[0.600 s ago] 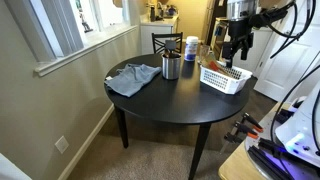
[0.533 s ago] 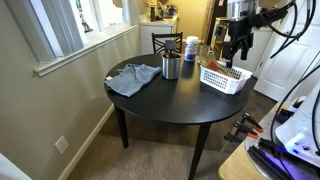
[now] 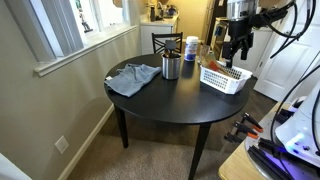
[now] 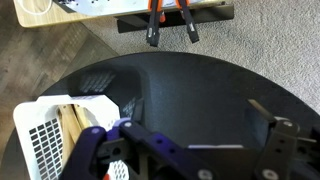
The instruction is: Put one wooden spoon in the silver holder.
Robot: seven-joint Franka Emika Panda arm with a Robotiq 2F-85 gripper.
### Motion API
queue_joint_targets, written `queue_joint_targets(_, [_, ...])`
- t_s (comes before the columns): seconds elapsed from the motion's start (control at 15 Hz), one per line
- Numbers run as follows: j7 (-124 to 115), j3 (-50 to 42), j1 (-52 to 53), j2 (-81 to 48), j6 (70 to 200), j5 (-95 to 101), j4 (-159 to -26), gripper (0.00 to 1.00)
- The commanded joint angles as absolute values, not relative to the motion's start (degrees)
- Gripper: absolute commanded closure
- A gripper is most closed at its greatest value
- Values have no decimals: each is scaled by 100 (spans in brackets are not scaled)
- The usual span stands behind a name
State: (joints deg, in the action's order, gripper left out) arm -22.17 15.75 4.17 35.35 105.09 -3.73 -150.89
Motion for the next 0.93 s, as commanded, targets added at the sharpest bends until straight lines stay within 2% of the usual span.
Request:
queue_joint_targets(0.0, [-2194, 1484, 486, 3574, 10479, -295, -15139, 0])
queue_joint_targets(0.2, [-1944, 1132, 380, 3633, 10334, -359, -15076, 0])
queue_joint_targets(0.67, [273, -537, 284, 3299, 9367, -914, -14156, 0])
queue_joint_targets(0.87, [1144, -851, 275, 3054, 8980, -858, -13705, 0])
